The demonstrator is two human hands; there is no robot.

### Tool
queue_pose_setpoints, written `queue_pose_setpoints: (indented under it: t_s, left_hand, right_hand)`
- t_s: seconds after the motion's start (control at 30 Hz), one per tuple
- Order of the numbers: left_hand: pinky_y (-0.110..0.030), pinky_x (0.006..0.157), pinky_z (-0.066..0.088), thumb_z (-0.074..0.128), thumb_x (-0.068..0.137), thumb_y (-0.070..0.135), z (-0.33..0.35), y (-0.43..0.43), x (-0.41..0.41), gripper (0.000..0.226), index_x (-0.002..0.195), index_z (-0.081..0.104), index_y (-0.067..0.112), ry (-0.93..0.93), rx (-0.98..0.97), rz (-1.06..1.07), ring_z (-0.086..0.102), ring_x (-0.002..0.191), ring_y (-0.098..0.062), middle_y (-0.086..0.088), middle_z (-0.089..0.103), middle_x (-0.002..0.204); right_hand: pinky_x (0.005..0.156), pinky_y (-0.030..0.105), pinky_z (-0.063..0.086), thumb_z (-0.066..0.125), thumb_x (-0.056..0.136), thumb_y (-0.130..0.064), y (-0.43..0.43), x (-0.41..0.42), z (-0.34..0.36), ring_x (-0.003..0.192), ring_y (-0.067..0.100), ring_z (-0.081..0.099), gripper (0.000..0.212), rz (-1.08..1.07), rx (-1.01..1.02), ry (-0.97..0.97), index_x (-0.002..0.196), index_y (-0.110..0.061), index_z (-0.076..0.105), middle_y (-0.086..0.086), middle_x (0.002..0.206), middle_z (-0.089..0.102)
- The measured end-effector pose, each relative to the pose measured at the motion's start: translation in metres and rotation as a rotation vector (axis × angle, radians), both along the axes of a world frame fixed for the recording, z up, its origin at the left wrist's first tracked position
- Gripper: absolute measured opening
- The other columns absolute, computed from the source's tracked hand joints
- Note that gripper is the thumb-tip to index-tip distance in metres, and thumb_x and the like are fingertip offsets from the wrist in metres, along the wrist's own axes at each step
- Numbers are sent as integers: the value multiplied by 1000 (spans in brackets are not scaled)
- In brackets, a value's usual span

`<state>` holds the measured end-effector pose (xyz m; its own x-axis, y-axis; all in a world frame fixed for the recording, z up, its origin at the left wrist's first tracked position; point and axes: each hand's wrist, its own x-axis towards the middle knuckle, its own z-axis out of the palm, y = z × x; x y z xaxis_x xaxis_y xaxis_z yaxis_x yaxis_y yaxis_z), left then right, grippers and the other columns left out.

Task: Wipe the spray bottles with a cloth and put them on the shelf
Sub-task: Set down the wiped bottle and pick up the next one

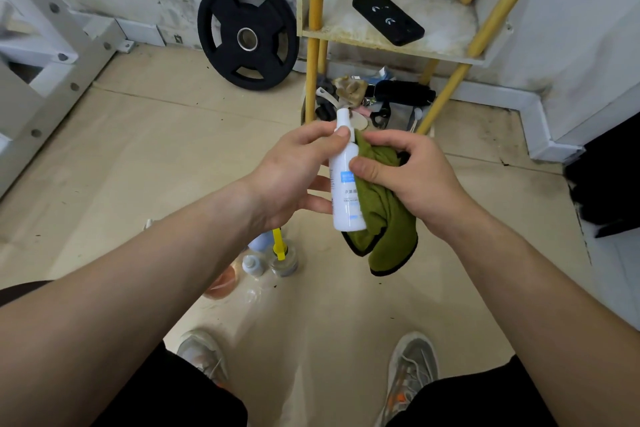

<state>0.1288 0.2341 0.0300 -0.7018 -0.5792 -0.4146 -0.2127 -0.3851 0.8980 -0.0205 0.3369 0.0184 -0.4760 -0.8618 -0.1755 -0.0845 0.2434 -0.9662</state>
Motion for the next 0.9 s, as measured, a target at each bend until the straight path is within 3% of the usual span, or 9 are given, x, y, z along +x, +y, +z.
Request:
queue_pose_setpoints:
  t_s: [0.07, 0.13, 0.27, 0.33, 0.47, 0.57, 0.7, 0.77, 0.9]
  left_hand:
    - [-64, 79, 58, 61, 99, 34, -1, 1, 1, 21, 110, 69, 18, 10, 20, 36, 71, 94, -44, -12, 70, 104]
    - [-65, 77, 58, 64, 98, 31, -1, 2, -1, 18, 107, 67, 16, 30, 44, 111, 72, 84, -38, -13, 69, 102]
    - [-49, 61, 59, 68, 95, 28, -3, 5, -4, 18, 106, 61, 15, 52, 76, 253, 69, 72, -32, -11, 71, 94]
    - [-49, 63, 57, 71, 93, 28, -7, 8, -5, 17, 102, 61, 17, 36, 67, 256, 69, 71, -31, -9, 73, 90]
    - [-56, 78, 60, 72, 92, 27, -10, 11, -5, 15, 99, 63, 17, -4, 31, 159, 67, 65, -26, -11, 73, 91]
    - [-60, 82, 59, 71, 93, 27, -9, 8, -3, 18, 106, 66, 15, -58, 16, 57, 68, 72, -27, -8, 72, 93]
    - [-53, 78, 61, 65, 97, 25, -7, 4, 1, 9, 96, 60, 17, -51, 40, 37, 73, 79, -31, -9, 73, 91]
    - [-47, 77, 62, 64, 98, 26, -5, -1, 5, 11, 97, 57, 17, -35, 11, 96, 73, 77, -28, -8, 71, 92]
    - [-42, 82, 56, 70, 93, 29, -14, -9, 17, 17, 103, 61, 18, -163, -454, 104, 66, 83, -22, -7, 70, 97]
  right_hand:
    - [82, 27, 59, 92, 59, -41, 0, 0, 2, 93, 5, 72, 58, 10, 57, 94, 113, -27, 74, -12, 105, 74]
    - [84, 28, 56, 93, 62, -47, 1, 6, 3, 98, 4, 69, 63, -13, 126, 277, 118, -31, 72, -16, 107, 71]
    - [81, 35, 49, 83, 62, -67, 4, 33, -4, 104, 11, 57, 77, 29, 279, 713, 129, -35, 62, -12, 111, 61]
    - [75, 34, 42, 79, 64, -71, 4, 37, -6, 101, 12, 53, 76, 40, 335, 784, 128, -36, 59, -11, 109, 58]
    - [79, 36, 47, 82, 60, -70, 3, 25, -2, 105, 12, 56, 78, 4, 306, 720, 127, -35, 64, -12, 114, 63]
    - [82, 35, 54, 86, 59, -65, 2, 22, -2, 98, 9, 63, 68, -5, 215, 562, 117, -34, 70, -16, 104, 69]
    - [78, 26, 52, 83, 71, -61, 2, 13, -8, 92, 2, 65, 48, -82, 167, 403, 107, -31, 74, -17, 98, 70]
    - [83, 29, 53, 80, 77, -59, 3, 5, -13, 92, 5, 66, 41, -165, 169, 348, 104, -29, 75, -16, 98, 71]
    - [95, 41, 55, 74, 76, -69, 12, -3, -27, 99, 14, 67, 52, -190, 258, 248, 103, -24, 78, -8, 100, 75]
